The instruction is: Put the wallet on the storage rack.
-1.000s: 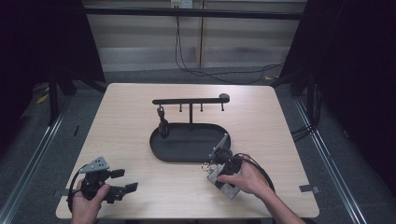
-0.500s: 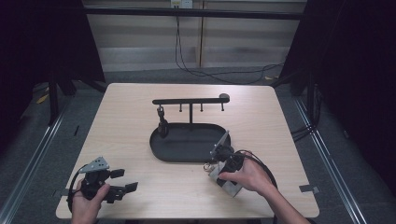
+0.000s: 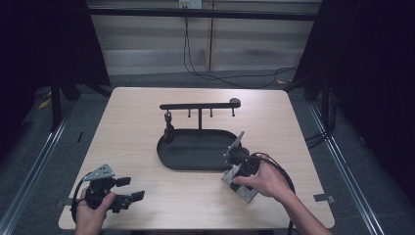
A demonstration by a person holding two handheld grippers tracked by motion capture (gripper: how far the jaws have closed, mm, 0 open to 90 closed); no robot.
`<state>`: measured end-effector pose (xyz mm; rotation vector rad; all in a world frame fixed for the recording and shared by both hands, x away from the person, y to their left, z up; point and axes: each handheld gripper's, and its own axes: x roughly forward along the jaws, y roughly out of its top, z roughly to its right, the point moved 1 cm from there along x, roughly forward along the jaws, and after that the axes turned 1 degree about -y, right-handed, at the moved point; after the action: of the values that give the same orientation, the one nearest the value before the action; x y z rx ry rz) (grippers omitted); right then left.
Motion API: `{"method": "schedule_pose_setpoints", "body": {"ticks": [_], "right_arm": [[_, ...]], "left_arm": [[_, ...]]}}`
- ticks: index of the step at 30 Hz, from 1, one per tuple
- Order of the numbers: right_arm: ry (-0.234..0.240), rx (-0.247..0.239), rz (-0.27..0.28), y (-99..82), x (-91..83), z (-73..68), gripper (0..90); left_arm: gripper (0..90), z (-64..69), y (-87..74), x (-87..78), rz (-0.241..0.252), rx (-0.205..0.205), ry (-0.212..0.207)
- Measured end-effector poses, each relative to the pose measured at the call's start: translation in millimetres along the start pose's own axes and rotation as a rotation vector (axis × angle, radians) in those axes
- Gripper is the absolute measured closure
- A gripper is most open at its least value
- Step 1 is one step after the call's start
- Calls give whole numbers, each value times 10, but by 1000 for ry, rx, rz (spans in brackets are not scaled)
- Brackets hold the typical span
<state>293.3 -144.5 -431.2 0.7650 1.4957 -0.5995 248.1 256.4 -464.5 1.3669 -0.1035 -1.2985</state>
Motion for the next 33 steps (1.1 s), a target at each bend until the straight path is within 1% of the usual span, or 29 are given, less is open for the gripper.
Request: {"method": "schedule_pose_setpoints", "body": {"ticks": [3, 7, 9, 12, 13, 16, 17, 21, 22, 26, 29, 33], "right_arm": [[4, -1, 8, -7, -39, 24, 348], [0, 13, 15, 9, -75, 47, 348], [-1, 12, 12, 28, -103, 42, 348], [-1, 17, 29, 58, -175, 37, 348], [-4, 9, 33, 68, -194, 43, 348], [-5, 17, 39, 89, -232, 43, 348], [-9, 12, 41, 95, -236, 52, 348], [-14, 24, 47, 111, -260, 72, 348], [-16, 32, 49, 116, -263, 74, 348], [-19, 34, 51, 125, -284, 94, 348], [-36, 41, 50, 129, -295, 117, 348], [-44, 53, 64, 135, -342, 158, 348]], "left_arm": [[178, -2, -1, 3, 1, 0, -1], [178, -2, -3, 14, -4, -3, -3], [178, 3, -6, 17, -8, -1, -5], [178, 5, -5, 17, -4, -1, -7], [178, 3, -4, 13, -2, 1, -7], [178, 4, -2, 6, 0, 6, -7], [178, 8, 0, 4, 1, 5, -8], [178, 15, -1, -10, 7, 16, -7], [178, 19, 0, -11, 11, 14, -9], [177, 17, 3, -6, 10, 15, -11], [178, 17, 0, -7, 10, 14, -11], [177, 20, -1, -10, 11, 14, -10]]}}
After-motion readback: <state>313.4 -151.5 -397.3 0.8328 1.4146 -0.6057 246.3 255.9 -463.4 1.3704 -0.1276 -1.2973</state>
